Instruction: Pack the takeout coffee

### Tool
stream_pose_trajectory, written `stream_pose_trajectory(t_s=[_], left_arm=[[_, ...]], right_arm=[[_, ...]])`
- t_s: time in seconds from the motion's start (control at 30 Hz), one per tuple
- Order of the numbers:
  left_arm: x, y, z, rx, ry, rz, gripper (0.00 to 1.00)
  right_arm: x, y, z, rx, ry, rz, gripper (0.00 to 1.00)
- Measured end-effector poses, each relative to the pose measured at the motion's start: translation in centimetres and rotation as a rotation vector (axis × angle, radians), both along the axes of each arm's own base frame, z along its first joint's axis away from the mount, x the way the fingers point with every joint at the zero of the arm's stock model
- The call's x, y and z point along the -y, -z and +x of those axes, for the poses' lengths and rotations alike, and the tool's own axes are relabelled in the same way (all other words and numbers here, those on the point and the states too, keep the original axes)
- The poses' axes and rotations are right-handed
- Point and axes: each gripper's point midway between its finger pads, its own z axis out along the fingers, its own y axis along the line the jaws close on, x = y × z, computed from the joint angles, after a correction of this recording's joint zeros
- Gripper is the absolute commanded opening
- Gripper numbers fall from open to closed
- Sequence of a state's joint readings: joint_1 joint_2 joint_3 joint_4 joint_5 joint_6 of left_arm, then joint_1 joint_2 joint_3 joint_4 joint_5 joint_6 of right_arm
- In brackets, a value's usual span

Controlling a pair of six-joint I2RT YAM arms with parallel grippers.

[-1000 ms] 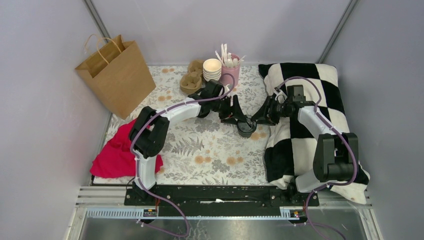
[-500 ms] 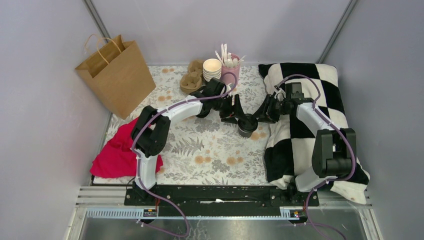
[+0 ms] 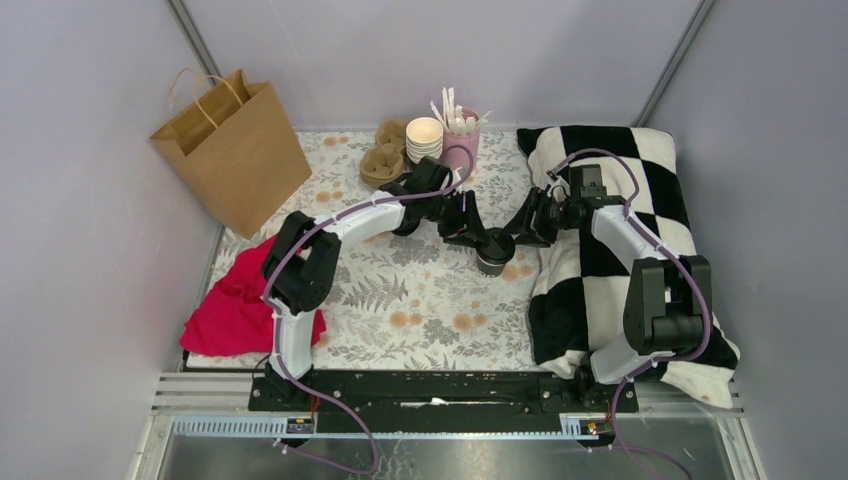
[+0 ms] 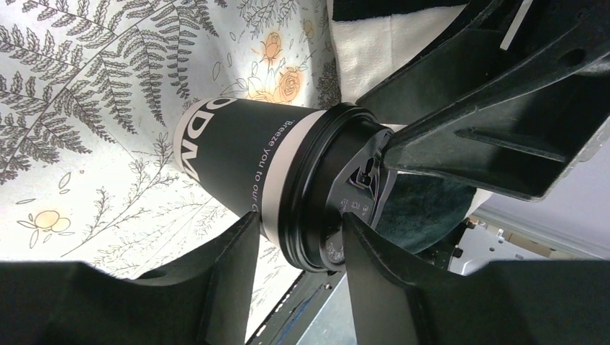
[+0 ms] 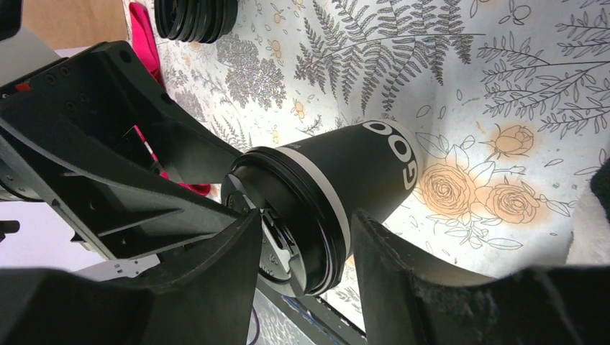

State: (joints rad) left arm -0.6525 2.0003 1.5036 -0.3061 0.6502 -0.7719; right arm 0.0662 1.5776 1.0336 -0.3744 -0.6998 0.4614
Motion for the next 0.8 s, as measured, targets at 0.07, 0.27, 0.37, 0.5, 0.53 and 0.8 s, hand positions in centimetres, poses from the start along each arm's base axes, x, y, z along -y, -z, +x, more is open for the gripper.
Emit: stream_pose_trajectory(t_s=[0.07, 0.27, 0.37, 0.5, 0.53, 0.8], left_arm=[[0.0, 0.1, 0.0, 0.001, 0.000, 0.000, 0.44], [0.0, 0.4, 0.0, 0.000, -0.001, -0.018, 0.40], [-0.1, 0.5, 0.0, 0.007, -0.003, -0.025, 0.40], [-0.2, 0.5, -0.1, 0.017, -0.005, -0.028, 0.40], [-0.2, 0.5, -0.1, 0.019, -0.005, -0.030, 0.40], [-0.2, 0.5, -0.1, 0.021, -0.005, -0.031, 0.40]], right_arm=[[-0.2, 0.0, 0.0, 0.002, -0.004, 0.002, 0.58], [-0.5, 0.4, -0.4, -0.004, -0.009, 0.004, 0.61], [-0.5, 1.1, -0.9, -0.024, -0.008, 0.009, 0.63], [-0.8, 1.6, -1.6, -0.029, -0.021, 0.042, 0.74], [-0.8, 1.7, -1.7, -0.029, -0.024, 0.051, 0.76], [-0.4, 0.3, -2.3, -0.020, -0.026, 0.125, 0.75]])
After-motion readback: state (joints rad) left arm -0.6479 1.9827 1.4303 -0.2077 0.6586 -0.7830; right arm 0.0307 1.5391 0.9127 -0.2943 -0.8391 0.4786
